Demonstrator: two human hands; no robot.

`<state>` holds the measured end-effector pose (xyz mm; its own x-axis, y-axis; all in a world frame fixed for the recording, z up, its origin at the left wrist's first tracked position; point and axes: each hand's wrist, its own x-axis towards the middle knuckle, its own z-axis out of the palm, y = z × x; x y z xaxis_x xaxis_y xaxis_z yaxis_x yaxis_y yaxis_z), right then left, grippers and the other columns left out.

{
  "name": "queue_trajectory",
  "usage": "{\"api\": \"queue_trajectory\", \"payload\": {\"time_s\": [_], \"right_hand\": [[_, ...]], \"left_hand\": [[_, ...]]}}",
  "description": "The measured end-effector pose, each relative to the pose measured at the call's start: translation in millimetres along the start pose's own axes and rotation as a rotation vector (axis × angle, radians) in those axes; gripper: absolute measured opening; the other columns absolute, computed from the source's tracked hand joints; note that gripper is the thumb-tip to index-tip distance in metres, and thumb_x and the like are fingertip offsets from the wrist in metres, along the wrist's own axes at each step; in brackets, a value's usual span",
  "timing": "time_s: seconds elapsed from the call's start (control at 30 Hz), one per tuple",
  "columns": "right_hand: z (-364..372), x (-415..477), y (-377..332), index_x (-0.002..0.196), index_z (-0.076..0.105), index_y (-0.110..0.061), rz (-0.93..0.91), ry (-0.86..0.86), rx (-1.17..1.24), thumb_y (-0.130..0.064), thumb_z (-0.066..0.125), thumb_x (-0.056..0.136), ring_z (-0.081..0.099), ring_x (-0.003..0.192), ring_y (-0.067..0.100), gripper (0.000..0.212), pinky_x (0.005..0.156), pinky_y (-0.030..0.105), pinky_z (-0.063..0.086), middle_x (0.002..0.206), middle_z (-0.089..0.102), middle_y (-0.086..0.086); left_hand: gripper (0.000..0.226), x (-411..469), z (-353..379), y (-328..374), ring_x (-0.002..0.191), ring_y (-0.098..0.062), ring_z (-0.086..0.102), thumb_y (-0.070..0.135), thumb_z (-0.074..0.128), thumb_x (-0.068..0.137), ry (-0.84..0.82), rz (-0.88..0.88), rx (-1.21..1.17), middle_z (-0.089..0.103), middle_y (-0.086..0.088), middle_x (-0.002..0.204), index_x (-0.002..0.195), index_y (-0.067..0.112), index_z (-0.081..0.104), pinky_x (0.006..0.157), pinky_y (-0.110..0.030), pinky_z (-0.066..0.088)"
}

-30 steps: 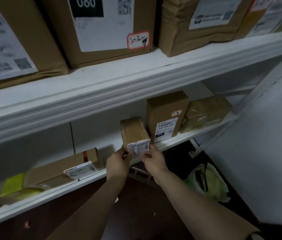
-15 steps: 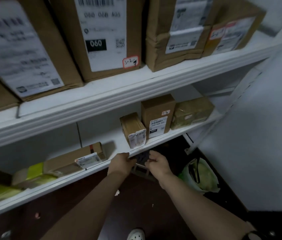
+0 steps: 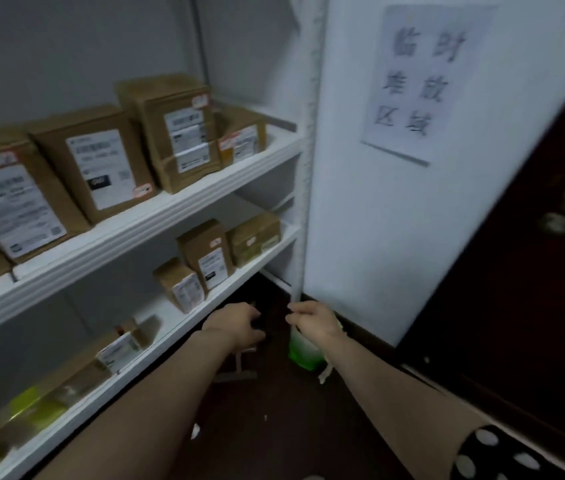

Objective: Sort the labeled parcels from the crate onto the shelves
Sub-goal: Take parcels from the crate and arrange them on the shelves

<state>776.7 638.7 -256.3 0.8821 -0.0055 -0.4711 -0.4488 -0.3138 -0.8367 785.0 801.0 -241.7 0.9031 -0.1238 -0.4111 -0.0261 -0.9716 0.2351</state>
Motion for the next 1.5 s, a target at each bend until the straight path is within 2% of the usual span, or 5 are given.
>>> {"api": "queue_trajectory", "payload": {"time_s": [0.27, 0.47, 0.6, 1.33, 1.5], "right_hand": [[-86, -151, 121, 0.143, 0.037, -0.009, 0.168, 0.408, 0.260, -0.031, 0.057, 0.094, 0.058, 0.109, 0.023, 0.057, 0.084, 0.028, 0.051, 0.134, 0.051, 0.012], [-170, -280, 201, 0.151, 0.016, -0.030, 0.226, 0.749, 0.492, -0.029, 0.053, 0.096, 0.061, 0.084, 0.013, 0.066, 0.063, 0.021, 0.048, 0.088, 0.053, -0.006], [-232, -360, 249, 0.151, 0.017, -0.031, 0.201, 0.935, 0.631, -0.028, 0.052, 0.097, 0.064, 0.085, 0.016, 0.064, 0.069, 0.025, 0.054, 0.101, 0.059, 0.000], [-480, -746, 565, 0.103, 0.055, -0.005, 0.316, 1.673, 1.111, -0.014, 0.042, 0.101, 0.052, 0.054, 0.016, 0.016, 0.051, 0.026, 0.043, 0.072, 0.057, 0.007], [-543, -759, 615, 0.106, 0.057, -0.008, 0.358, 1.748, 1.221, -0.015, 0.044, 0.101, 0.056, 0.059, 0.015, 0.016, 0.055, 0.025, 0.046, 0.077, 0.061, 0.006]], "left_hand": [[0.088, -77, 51, 132, 0.119, -0.023, 0.053, 0.036, 0.058, 0.090, -0.150, 0.404, 0.045, 0.049, -0.009, 0.138, 0.149, 0.039, -0.008, 0.094, -0.031, 0.045], [0.100, -151, 104, 271, 0.076, -0.010, 0.057, 0.031, 0.062, 0.088, -0.237, 0.774, 0.054, 0.061, -0.006, 0.113, 0.144, 0.042, -0.019, 0.072, -0.021, 0.045], [0.102, -206, 147, 368, 0.108, -0.014, 0.057, 0.037, 0.064, 0.087, -0.269, 0.919, 0.129, 0.052, -0.004, 0.131, 0.141, 0.049, -0.022, 0.092, -0.028, 0.048], [0.012, -514, 431, 829, 0.086, -0.020, 0.056, 0.024, 0.052, 0.089, -0.320, 1.406, 0.456, 0.059, -0.004, 0.095, 0.096, 0.016, 0.057, 0.069, -0.029, 0.047], [0.033, -515, 504, 918, 0.102, -0.029, 0.057, 0.029, 0.054, 0.090, -0.427, 1.307, 0.518, 0.059, -0.013, 0.112, 0.112, 0.004, 0.057, 0.077, -0.032, 0.046]]}}
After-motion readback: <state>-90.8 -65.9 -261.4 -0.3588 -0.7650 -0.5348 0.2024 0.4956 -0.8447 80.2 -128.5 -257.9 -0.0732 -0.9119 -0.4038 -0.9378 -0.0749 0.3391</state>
